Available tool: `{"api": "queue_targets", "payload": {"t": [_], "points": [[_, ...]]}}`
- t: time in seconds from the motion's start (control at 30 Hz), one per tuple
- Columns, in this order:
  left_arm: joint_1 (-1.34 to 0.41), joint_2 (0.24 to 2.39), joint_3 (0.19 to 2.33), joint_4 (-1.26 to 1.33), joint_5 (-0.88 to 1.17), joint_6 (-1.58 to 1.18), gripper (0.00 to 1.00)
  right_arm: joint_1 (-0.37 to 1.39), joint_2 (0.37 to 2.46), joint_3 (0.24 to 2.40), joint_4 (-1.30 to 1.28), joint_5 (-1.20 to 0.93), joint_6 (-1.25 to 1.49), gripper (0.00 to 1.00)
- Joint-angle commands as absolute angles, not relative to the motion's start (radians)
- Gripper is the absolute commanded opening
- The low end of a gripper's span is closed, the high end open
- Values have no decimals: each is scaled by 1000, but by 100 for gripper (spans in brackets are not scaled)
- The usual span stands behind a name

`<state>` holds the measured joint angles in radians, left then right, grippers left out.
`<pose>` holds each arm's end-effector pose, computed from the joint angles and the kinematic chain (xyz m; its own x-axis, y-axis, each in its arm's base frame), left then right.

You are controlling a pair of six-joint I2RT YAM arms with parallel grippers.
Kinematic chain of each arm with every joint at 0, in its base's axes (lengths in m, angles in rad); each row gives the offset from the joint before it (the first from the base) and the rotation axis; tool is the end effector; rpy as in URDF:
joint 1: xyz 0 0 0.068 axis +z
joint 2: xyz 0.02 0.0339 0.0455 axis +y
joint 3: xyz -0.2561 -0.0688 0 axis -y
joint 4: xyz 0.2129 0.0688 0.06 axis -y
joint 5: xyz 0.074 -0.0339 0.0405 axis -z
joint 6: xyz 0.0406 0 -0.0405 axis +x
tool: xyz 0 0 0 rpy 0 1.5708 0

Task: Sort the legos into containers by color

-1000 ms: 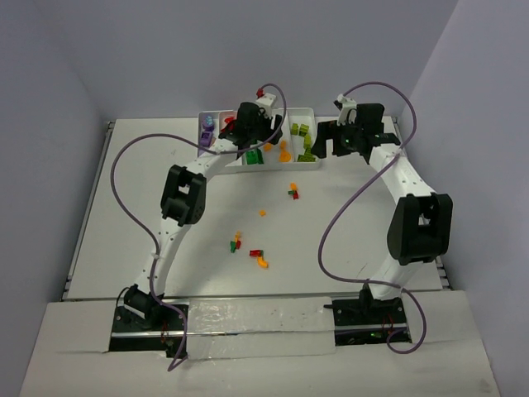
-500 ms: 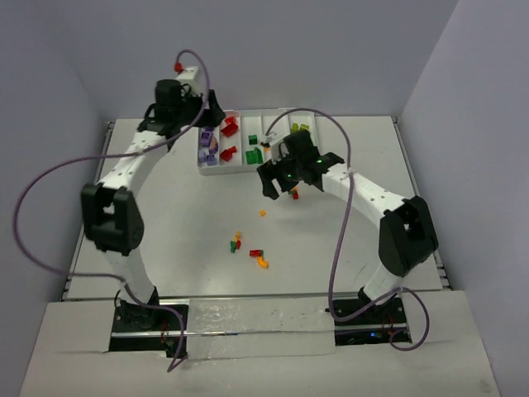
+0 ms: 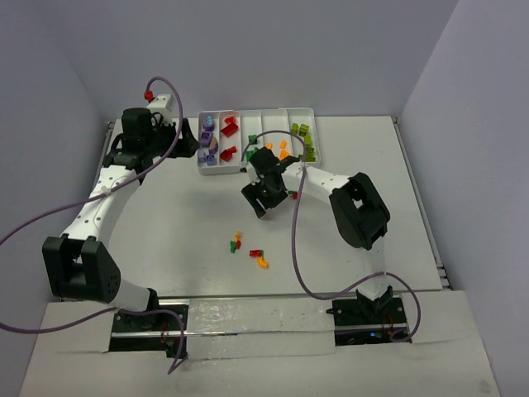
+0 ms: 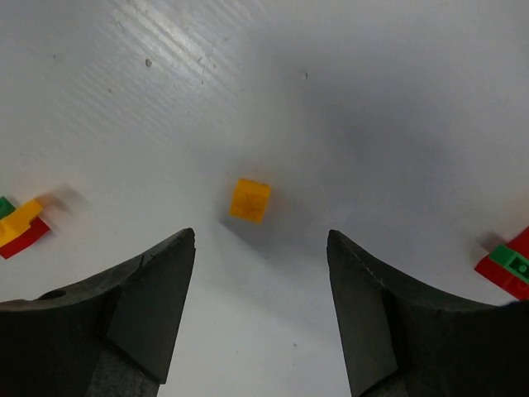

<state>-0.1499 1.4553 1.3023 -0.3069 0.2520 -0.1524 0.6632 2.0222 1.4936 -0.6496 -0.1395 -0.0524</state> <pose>0.3066 -0.0565 0.3444 -0.4893 -0.0748 -0.8689 0.2947 0.9235 -0.2454 0.3035 0.2442 0.1829 -0.6929 -0.6072 -0.3888 -0.6888 0.7168 0.1083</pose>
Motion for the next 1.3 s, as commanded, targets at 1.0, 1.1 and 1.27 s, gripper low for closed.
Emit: {"api": "queue_targets", "payload": {"t": [1.0,1.1,1.27], "points": [[-142,1486,1322,-318,292,-164,84,717,2134,1585,-662,-67,-17,44],[-143,1487,1321,-316,293,-164,84,718,2127,1574,-656,-63,-20,34],[-143,1493,1328,-319,302,-160,84,695,2058,1580,-654,-49,-35,12]]}}
